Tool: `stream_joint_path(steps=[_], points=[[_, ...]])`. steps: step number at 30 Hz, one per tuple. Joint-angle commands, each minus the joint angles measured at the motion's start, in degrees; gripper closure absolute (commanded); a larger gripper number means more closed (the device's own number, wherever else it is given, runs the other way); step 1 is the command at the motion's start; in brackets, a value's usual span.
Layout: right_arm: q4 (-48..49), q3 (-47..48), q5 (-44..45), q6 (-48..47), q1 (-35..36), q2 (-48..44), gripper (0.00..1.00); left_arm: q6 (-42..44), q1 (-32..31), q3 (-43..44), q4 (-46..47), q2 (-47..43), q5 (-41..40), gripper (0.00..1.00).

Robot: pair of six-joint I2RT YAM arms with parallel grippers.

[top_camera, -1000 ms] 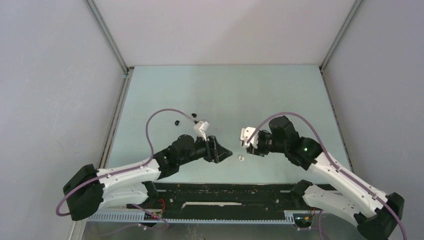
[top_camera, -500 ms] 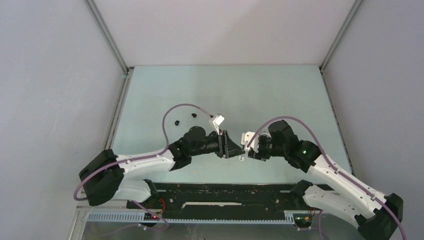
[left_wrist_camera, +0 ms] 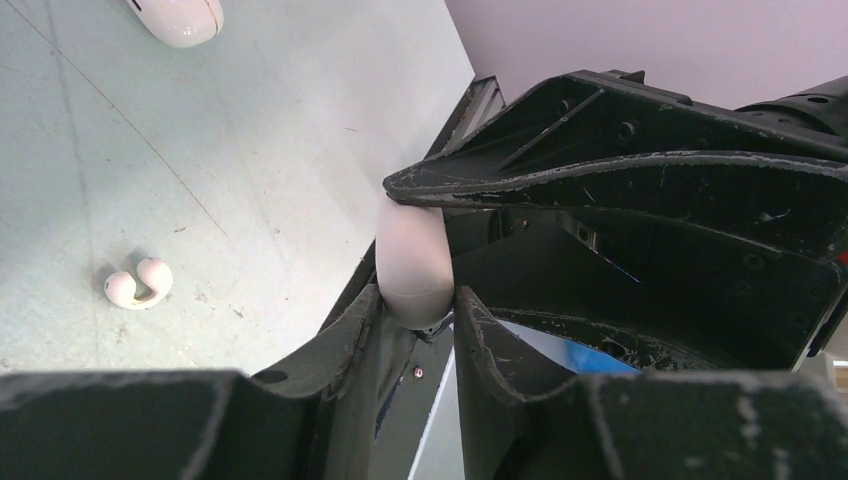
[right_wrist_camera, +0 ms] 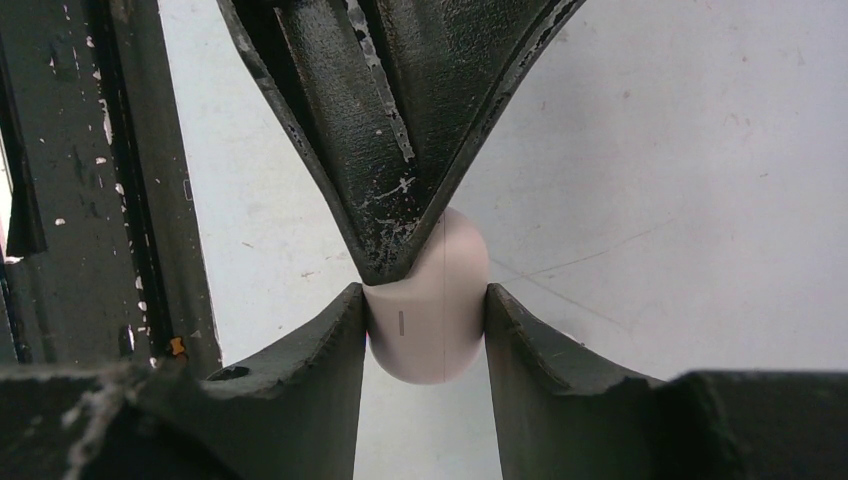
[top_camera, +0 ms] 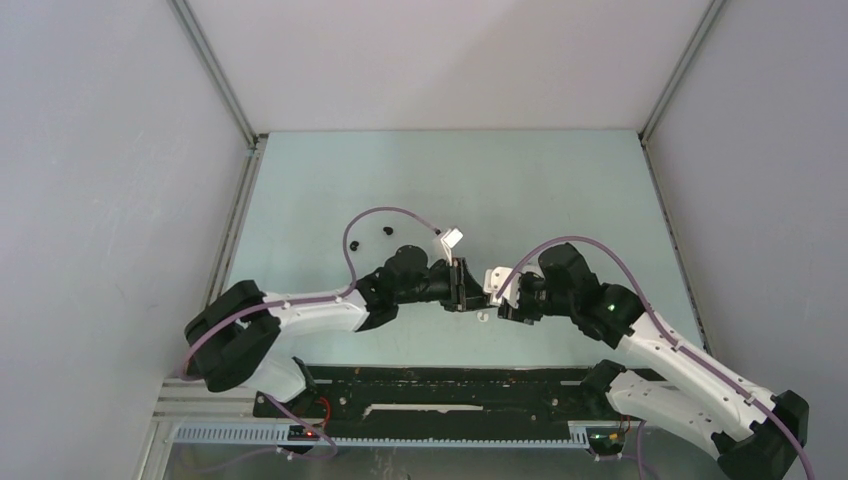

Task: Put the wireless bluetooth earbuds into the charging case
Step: Pick up the charging case at the center of the board.

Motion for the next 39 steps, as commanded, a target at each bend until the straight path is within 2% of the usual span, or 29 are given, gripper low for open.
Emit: stream_joint_path(steps=[1, 11, 14, 16, 20, 24, 28, 31, 34, 39], points=[[2.9, -0.1, -1.1, -0.4, 0.6, -0.8, 0.77, -1.0, 0.1, 2.3, 3.3, 1.2, 2.8, 0.69], [3.2, -0.3, -1.1, -0.3, 0.9, -0.4, 0.75, -0.1, 0.2, 2.6, 4.7, 3.6, 6.1, 0.66], [3.1, -0.3, -1.2, -0.3, 0.9, -0.4, 0.75, -0.2, 0.2, 2.2, 5.8, 4.3, 6.5, 0.74], [3.0, -0.3, -1.3, -0.2, 0.9, -0.3, 0.73, -0.2, 0.2, 1.8, 6.6, 4.4, 6.9, 0.84], [1.9, 0.0, -3.5, 0.9, 0.2, -0.5, 0.61, 2.6, 0.2, 0.4, 6.9, 2.9, 6.1, 0.95], [-5.0, 4.7, -13.5, 3.5, -3.8, -0.6, 0.48, 8.6, 0.2, -2.4, 6.9, 0.3, 6.4, 0.99], [-9.9, 7.7, -25.5, 6.0, -7.9, 0.7, 0.42, 15.2, 0.0, -5.4, 6.9, -2.0, 6.6, 1.0], [-13.5, 10.3, -33.0, 6.9, -13.3, 2.8, 0.42, 22.3, -0.9, -8.1, 7.1, -4.8, 6.1, 0.99], [-17.9, 12.7, -36.6, 4.3, -17.8, 5.7, 0.42, 27.5, -2.1, -11.4, 8.8, -7.8, 6.1, 0.99], [-24.7, 12.4, -36.4, -2.0, -17.2, 9.5, 0.45, 35.3, -4.5, -15.9, 13.1, -12.6, 6.1, 0.99]])
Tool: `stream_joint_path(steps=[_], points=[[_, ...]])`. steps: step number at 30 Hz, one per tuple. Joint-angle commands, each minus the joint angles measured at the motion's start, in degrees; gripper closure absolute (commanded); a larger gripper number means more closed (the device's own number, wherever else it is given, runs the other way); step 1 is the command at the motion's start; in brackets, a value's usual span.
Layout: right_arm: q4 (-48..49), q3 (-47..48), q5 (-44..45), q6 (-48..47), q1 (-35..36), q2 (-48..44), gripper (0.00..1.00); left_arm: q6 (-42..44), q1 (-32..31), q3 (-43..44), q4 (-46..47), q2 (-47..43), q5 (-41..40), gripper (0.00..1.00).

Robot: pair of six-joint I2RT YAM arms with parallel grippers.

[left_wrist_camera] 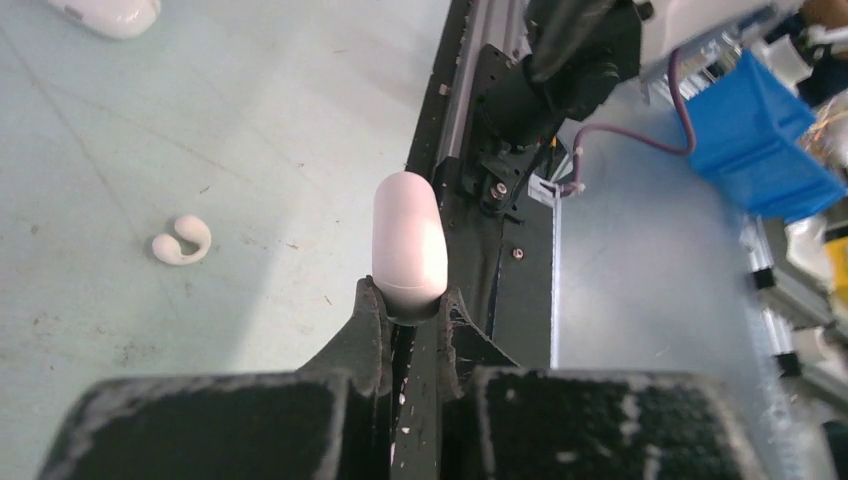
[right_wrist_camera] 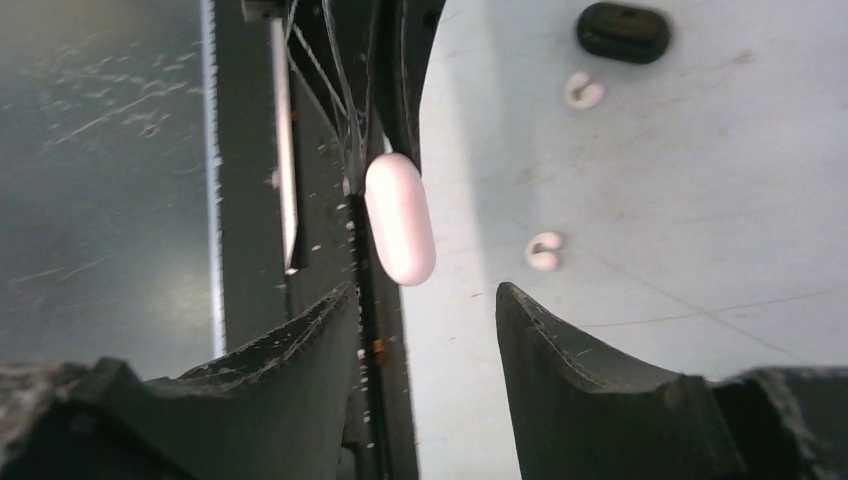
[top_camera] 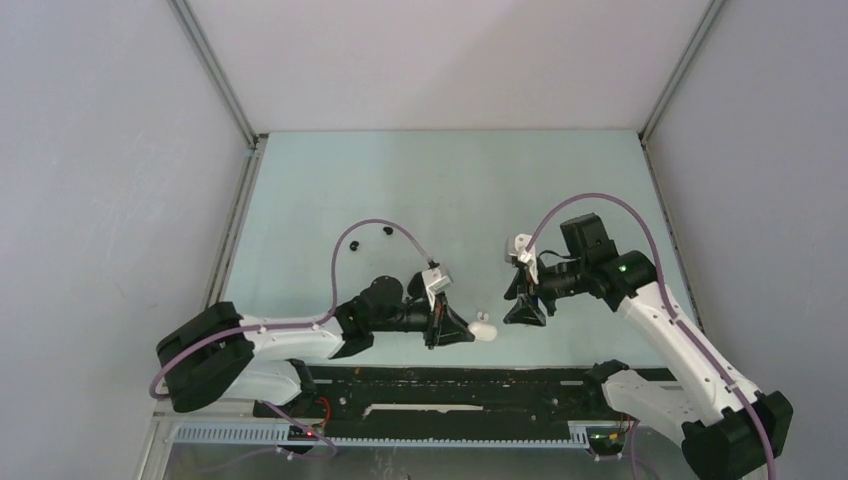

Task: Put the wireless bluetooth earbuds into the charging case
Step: Pick up the charging case at the center of the board.

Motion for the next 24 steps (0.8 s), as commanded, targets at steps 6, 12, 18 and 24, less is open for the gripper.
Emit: stream_joint_path(steps=[6, 12, 18, 24], points=[[-5.1, -0.9, -3.0, -1.8, 5.1, 3.2, 0.44, 14.3, -2.7, -4.8, 10.3, -7.3, -0.7, 0.98], [-1.8, -1.7, -0.6, 0.9, 8.8, 4.1, 0.45, 13.0, -3.1, -6.1, 15.3, -7.3, -1.3, 0.98], [-1.1, -1.7, -0.2, 1.4, 9.7, 5.8, 0.53, 11.8, -3.4, -8.0, 23.1, -5.4, -2.1, 0.98], [-0.3, -1.7, 0.4, 2.5, 9.6, 6.0, 0.57, 10.5, -4.0, -9.2, 29.3, -2.6, -1.8, 0.98]])
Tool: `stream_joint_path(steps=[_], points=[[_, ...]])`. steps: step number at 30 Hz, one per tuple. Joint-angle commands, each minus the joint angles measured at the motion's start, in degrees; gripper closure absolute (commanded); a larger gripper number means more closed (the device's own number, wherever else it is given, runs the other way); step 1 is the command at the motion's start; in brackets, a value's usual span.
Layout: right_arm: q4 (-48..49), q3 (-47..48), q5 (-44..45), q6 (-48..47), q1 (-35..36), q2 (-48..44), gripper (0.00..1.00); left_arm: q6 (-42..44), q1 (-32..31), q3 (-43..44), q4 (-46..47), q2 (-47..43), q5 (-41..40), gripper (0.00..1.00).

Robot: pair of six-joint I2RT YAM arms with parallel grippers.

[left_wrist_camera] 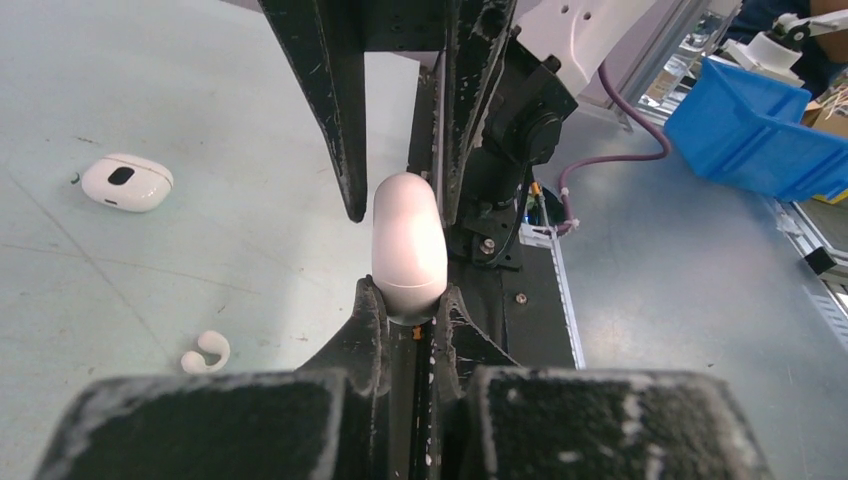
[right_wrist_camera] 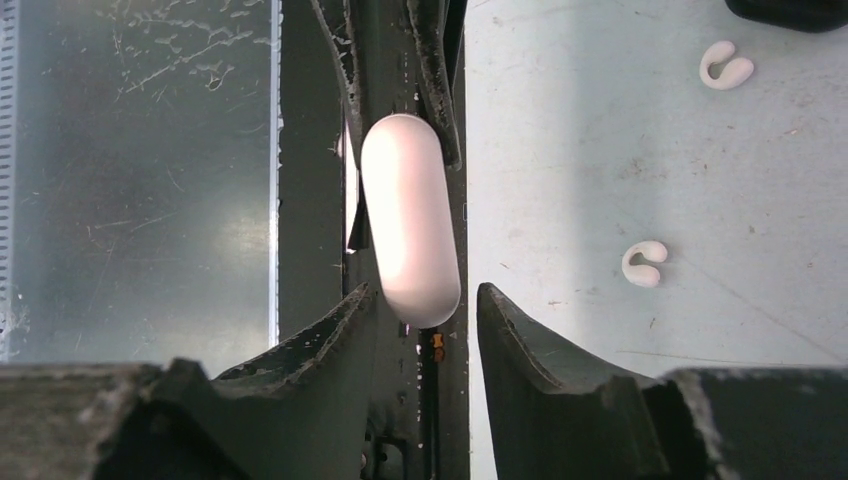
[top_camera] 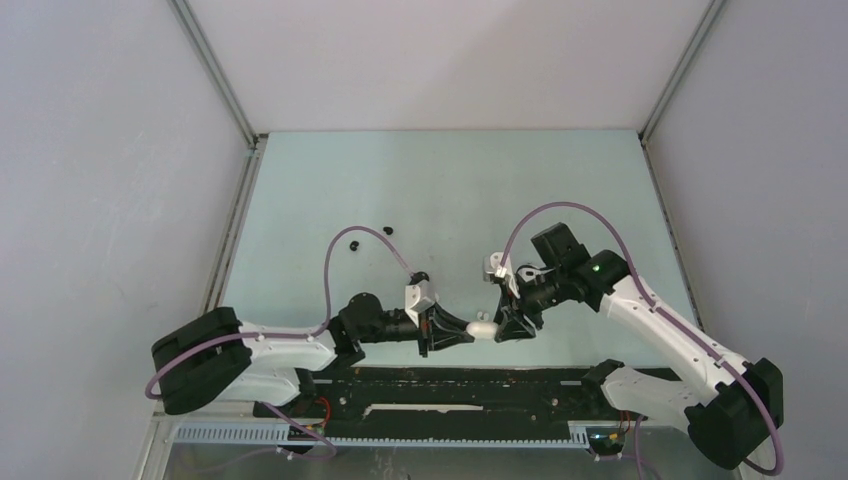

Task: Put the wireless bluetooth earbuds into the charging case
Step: Pick up the charging case at the center of the board.

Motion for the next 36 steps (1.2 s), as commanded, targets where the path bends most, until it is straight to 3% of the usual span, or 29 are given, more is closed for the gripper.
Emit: stream_joint_path(steps=[1, 5, 7, 10, 12, 16, 23, 36], points=[[2.3, 0.1, 0.0, 1.4, 0.3, 0.2, 0.57, -0.6, -0.8, -0.5, 9.3, 2.0, -0.5, 0.98], [3.2, 0.2, -1.0, 2.2, 0.3, 0.4, 0.61, -0.6, -1.4, -0.3, 11.2, 4.0, -0.7, 0.98], [2.4, 0.8, -1.6, 1.6, 0.4, 0.7, 0.71, -0.7, -1.7, -0.2, 11.4, 4.9, -1.5, 0.95], [-1.2, 3.2, -0.4, -1.1, 0.8, 1.6, 0.86, -0.1, -2.3, -0.4, 11.4, 5.9, -4.4, 0.76], [-4.4, 5.0, 2.2, -3.0, 1.3, 1.5, 0.91, 0.5, -2.8, -1.0, 11.7, 6.5, -6.0, 0.66], [-6.8, 6.8, 9.2, -5.0, 4.0, -0.1, 0.95, 1.2, -3.5, -1.3, 12.8, 7.8, -7.7, 0.58], [-8.0, 7.3, 15.4, -5.0, 8.4, -1.2, 0.94, 1.7, -4.9, -0.4, 16.9, 11.6, -6.1, 0.57], [-7.0, 8.0, 16.2, -2.9, 9.9, -0.2, 0.93, 4.7, -8.4, 2.0, 17.0, 13.8, -6.5, 0.66]])
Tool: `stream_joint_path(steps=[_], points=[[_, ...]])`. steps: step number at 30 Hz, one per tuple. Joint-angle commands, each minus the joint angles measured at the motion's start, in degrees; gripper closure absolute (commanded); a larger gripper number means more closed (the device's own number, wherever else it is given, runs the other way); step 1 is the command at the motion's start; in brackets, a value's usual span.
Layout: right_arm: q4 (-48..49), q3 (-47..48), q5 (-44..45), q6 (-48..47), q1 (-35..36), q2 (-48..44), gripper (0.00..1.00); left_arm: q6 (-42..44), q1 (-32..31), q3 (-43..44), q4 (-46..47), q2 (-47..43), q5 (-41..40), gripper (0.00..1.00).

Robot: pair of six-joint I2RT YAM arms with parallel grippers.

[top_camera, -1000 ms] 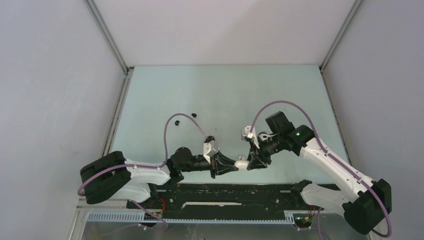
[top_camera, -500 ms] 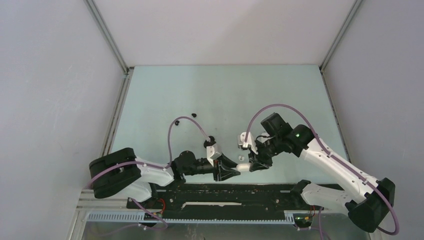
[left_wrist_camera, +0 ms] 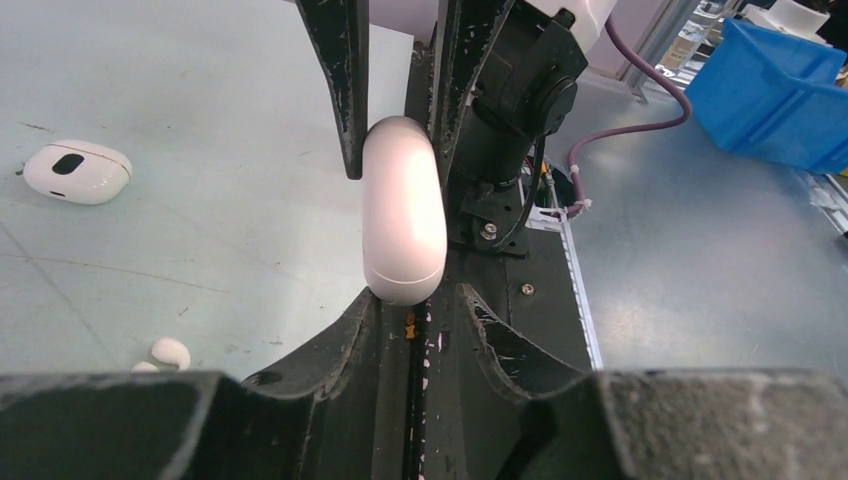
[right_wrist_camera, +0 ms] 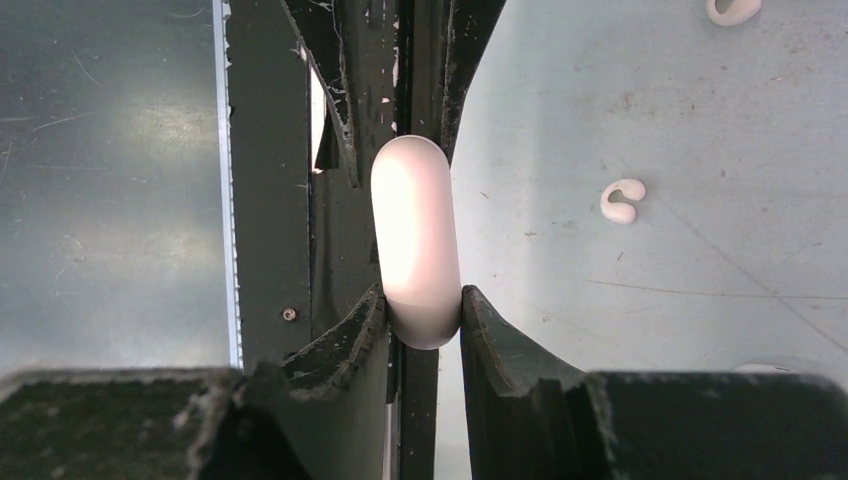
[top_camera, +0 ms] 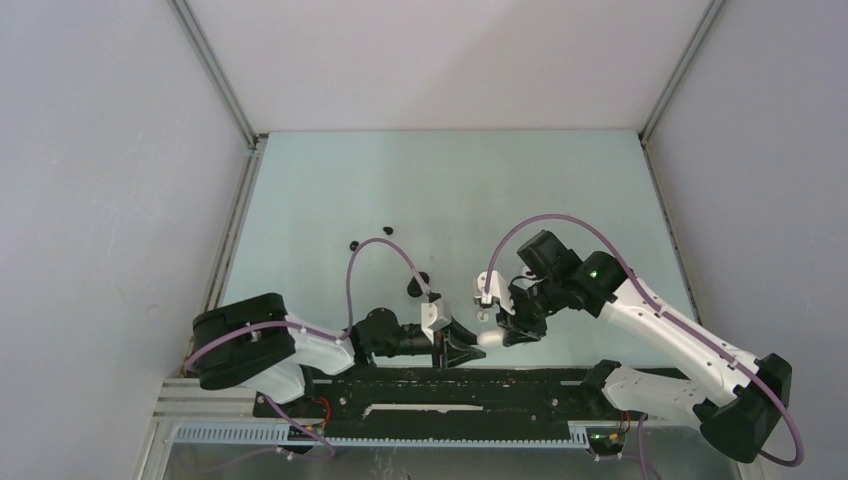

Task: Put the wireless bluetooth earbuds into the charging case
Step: Pick up the charging case at the center of the board.

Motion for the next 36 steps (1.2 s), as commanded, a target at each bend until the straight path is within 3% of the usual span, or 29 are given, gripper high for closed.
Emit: stream_joint_path(steps=[1, 7, 21, 26, 33, 36], points=[[1.4, 2.5, 0.0, 1.1, 0.4, 0.2, 0.93, 2.7, -1.4, 2.3, 3.7, 0.6, -0.6, 0.67], [1.5, 2.5, -1.2, 2.1, 0.4, 0.3, 0.93, 3.3, -2.2, 2.7, 3.8, 0.8, -2.7, 0.61], [0.7, 2.5, -3.0, 2.8, 0.4, 0.9, 0.91, 2.6, -2.3, 3.5, 4.0, 1.5, -3.9, 0.61], [0.5, 2.5, -3.2, 2.8, 0.4, 1.1, 0.9, 2.6, -2.3, 3.9, 4.0, 2.1, -3.6, 0.68], [0.6, 2.4, -3.8, 3.3, 0.3, 1.1, 0.87, 1.8, -2.3, 4.4, 4.0, 3.3, -4.8, 0.93], [0.4, 2.4, -4.8, 3.4, -0.1, 0.8, 0.87, 1.5, -2.3, 4.2, 4.0, 3.7, -5.6, 0.93]])
